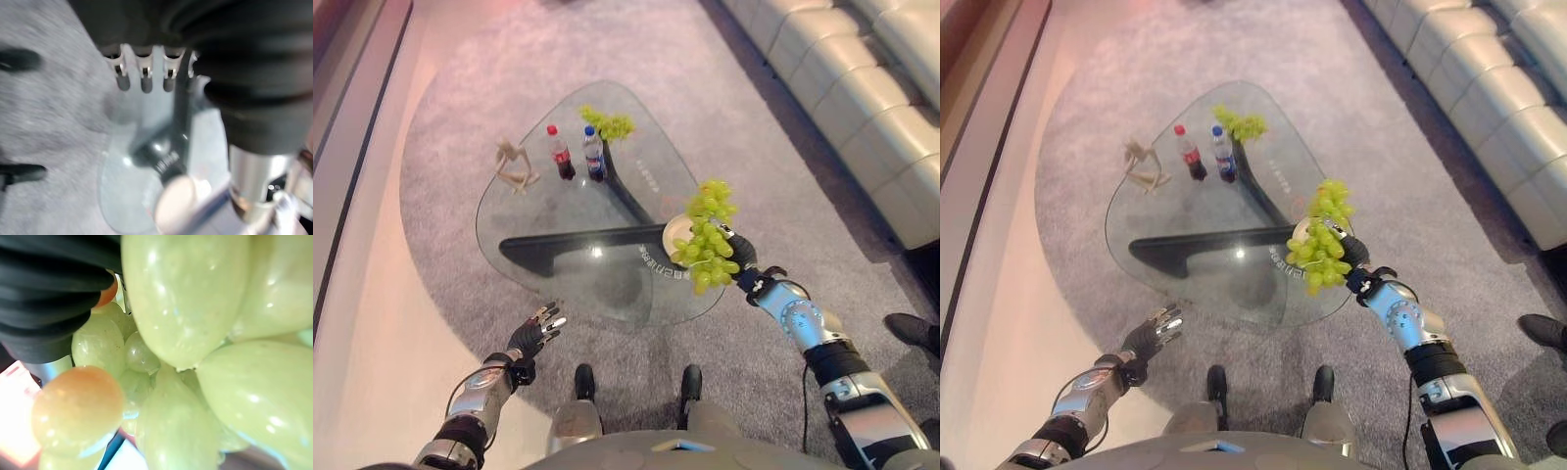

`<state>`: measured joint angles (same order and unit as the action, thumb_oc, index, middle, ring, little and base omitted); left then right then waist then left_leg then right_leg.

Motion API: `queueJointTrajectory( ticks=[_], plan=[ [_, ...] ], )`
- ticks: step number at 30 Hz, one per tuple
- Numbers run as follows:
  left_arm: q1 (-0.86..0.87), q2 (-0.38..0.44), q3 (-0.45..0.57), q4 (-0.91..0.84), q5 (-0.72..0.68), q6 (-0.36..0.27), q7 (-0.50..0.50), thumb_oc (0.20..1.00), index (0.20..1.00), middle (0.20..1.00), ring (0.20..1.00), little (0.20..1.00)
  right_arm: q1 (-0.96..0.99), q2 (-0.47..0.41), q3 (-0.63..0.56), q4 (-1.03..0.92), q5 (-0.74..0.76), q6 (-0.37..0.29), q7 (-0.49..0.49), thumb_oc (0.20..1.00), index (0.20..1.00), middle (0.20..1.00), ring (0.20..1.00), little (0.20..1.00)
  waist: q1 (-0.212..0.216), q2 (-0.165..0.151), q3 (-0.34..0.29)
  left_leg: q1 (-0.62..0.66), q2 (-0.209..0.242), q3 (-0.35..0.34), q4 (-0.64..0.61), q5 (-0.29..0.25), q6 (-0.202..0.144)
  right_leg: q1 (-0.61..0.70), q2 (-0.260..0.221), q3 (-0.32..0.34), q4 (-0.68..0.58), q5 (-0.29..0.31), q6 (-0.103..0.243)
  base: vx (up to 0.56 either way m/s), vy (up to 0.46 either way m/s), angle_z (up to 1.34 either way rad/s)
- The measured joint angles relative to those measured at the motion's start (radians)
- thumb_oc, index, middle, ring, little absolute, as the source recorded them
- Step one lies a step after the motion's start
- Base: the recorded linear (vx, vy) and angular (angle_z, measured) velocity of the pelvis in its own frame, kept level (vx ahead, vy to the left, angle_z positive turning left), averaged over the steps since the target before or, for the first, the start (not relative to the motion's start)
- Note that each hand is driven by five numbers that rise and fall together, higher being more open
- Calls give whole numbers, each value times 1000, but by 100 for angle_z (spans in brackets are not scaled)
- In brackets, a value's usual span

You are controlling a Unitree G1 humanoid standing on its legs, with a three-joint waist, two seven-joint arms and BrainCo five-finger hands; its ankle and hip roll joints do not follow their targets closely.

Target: Pick up fruits into the plate

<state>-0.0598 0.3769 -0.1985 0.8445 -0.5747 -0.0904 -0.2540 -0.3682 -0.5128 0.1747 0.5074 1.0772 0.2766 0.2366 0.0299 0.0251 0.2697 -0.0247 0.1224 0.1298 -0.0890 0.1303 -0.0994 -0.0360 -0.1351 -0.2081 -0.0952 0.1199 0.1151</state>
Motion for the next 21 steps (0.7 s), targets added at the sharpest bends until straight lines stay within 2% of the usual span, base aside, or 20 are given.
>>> queueJointTrajectory(
  ticks=[3, 5, 9, 10, 13, 16, 18, 21],
  plan=[
    [-45, -8, 13, 81, 36, -2, 72, 1000, 1000, 1000, 1000, 1000, -93, -41, -22, 150, -54, -56, -14, 200, 200, 200, 200, 200, 12, 12, 85, -39, -2, -16, 1, 16, 2, -29, 0, -14, 3, 9, -3, -115, -18, 13],
    [-49, -10, 20, 110, 66, -2, 108, 1000, 1000, 1000, 1000, 1000, -107, -65, -26, 166, -83, -75, -23, 200, 200, 200, 200, 200, 23, 19, 120, -64, -1, -29, 1, 23, 1, -46, 1, -24, 3, 10, -5, -76, -52, 18],
    [-75, -12, 21, 195, 106, -9, 137, 1000, 1000, 1000, 1000, 1000, -186, -69, -53, 279, -113, -110, -30, 200, 200, 200, 200, 200, 35, 37, 197, -77, -2, -48, 1, 25, 1, -46, 1, -46, 3, 11, -6, -14, -29, 14],
    [-74, -12, 21, 209, 120, -18, 144, 1000, 1000, 1000, 1000, 1000, -209, -74, -55, 319, -133, -117, -30, 200, 200, 200, 200, 200, 50, 44, 211, -81, -2, -51, 1, 25, 1, -48, 1, -51, 3, 10, -5, -18, -7, 15],
    [-75, -12, 21, 223, 146, -46, 153, 1000, 1000, 1000, 1000, 1000, -253, -98, -52, 383, -197, -147, -34, 200, 200, 200, 200, 200, 73, 64, 224, -117, -7, -58, 11, 25, 1, -73, -4, -59, 5, 9, -5, -48, 8, 12],
    [-83, -12, 19, 229, 147, -68, 167, 1000, 1000, 1000, 1000, 1000, -316, -131, -52, 429, -280, -177, -56, 200, 200, 200, 200, 200, 72, 86, 263, -159, -14, -83, 37, 25, 1, -93, -11, -80, 13, 9, -5, -17, -40, 20],
    [-81, -12, 17, 229, 172, -72, 191, 1000, 1000, 1000, 1000, 1000, -349, -143, -52, 462, -336, -195, -84, 200, 200, 200, 200, 200, 83, 86, 264, -207, -16, -90, 55, 25, 1, -136, -15, -83, 31, 8, -4, 5, -56, 9],
    [-82, -9, -27, 211, 262, -110, 268, 1000, 1000, 1000, 1000, 1000, -387, -159, -46, 473, -417, -215, -146, 200, 200, 200, 200, 200, 94, 85, 265, -258, -20, -95, 68, 28, 6, -190, -21, -88, 56, 7, -3, 0, -29, 5]
  ],
)
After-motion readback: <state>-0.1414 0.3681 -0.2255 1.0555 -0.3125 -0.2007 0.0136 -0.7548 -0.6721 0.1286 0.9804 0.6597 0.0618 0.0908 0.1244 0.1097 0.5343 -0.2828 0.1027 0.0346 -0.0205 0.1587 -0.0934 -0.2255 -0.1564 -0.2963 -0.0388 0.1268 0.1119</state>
